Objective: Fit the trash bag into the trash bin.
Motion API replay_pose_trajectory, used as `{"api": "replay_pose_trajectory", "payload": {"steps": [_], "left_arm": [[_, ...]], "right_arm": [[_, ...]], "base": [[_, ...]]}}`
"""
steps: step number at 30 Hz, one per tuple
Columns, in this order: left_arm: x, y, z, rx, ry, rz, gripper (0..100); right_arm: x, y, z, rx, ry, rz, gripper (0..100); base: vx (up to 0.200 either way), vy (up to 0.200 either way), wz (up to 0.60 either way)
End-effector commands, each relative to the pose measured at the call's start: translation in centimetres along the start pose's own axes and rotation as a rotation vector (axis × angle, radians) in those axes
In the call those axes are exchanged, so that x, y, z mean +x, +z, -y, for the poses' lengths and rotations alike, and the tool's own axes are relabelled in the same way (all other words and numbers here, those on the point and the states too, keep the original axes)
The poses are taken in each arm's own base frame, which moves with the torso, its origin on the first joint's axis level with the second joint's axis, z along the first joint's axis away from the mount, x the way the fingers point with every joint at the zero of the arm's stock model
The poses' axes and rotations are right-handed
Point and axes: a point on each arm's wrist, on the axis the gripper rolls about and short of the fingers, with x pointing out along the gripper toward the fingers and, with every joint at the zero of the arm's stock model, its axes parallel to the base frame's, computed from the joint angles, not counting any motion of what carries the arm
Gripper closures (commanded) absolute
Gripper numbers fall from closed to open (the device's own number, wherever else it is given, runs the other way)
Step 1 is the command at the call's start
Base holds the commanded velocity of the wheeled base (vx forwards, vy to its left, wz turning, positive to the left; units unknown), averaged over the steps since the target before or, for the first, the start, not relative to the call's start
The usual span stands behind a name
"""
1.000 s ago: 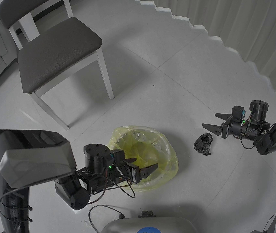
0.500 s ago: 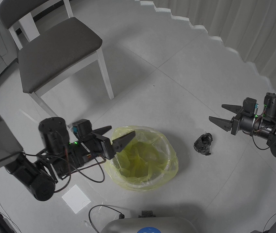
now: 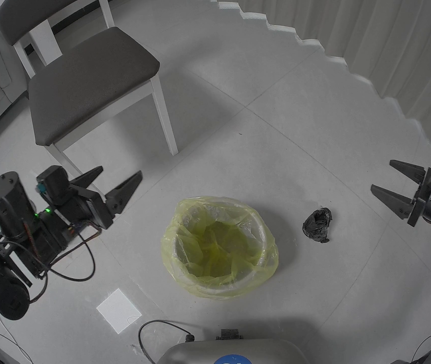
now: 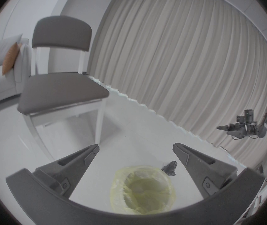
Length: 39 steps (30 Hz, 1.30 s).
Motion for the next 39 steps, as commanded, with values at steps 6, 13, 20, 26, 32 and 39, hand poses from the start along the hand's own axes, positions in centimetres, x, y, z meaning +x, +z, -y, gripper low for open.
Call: {"api": "replay_pose_trajectory", "payload": {"steps": [6, 13, 20, 26, 32, 39], "left_arm": [[-10.2, 2.7, 0.1, 0.057, 0.125, 0.155, 0], [-15.7, 2.2, 1.3, 0.058, 0.151, 0.142, 0], [-19.8, 1.1, 2.4, 0.062, 0.182, 0.142, 0], [-22.8, -0.6, 3.3, 0.091, 0.199, 0.169, 0], [-24.9, -2.2, 4.2, 0.113, 0.195, 0.18, 0], [-26.1, -4.4, 4.4, 0.164, 0.225, 0.143, 0]], "right_arm": [[-12.0, -0.4, -8.7, 0.048, -0.03, 0.248, 0], [-17.8, -3.2, -13.1, 0.061, -0.014, 0.255, 0], [-19.9, -4.7, -14.7, 0.103, -0.028, 0.231, 0], [-19.1, -6.3, -14.1, 0.095, -0.097, 0.208, 0], [-18.0, -9.2, -13.4, 0.08, -0.159, 0.173, 0], [-17.9, -9.6, -13.1, 0.058, -0.266, 0.163, 0]], "base": [[0.0, 0.0, 0.0], [0.0, 0.0, 0.0], [0.0, 0.0, 0.0], [0.0, 0.0, 0.0], [0.0, 0.0, 0.0], [0.0, 0.0, 0.0]]}}
